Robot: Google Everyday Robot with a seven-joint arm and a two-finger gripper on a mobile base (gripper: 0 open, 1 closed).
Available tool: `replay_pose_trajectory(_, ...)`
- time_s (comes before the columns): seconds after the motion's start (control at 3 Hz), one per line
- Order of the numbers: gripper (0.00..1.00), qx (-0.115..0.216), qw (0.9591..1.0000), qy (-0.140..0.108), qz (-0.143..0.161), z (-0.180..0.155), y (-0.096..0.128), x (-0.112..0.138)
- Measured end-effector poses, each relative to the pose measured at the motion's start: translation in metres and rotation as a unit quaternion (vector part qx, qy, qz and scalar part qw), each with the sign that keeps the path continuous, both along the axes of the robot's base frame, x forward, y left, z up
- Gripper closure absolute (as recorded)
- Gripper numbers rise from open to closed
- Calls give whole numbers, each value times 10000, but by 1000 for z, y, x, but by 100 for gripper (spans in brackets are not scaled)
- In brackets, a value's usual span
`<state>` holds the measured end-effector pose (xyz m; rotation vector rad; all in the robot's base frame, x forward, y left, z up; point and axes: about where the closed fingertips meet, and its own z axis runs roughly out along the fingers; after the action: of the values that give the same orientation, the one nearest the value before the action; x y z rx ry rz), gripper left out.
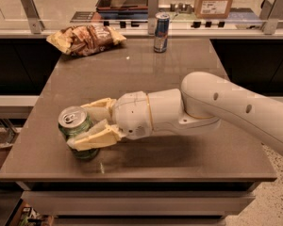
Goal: Move green can near brown chip bag
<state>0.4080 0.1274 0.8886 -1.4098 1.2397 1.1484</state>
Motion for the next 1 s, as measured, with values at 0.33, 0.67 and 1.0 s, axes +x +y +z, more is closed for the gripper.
replay_pose_trajectory(0.33,100,0,10000,0,0,0,0,0)
replay_pose_trajectory(0.67,100,-33,9998,56,-193,7,0,12)
replay_pose_trajectory(1.0,100,-141,9989,65,-453,20,0,31)
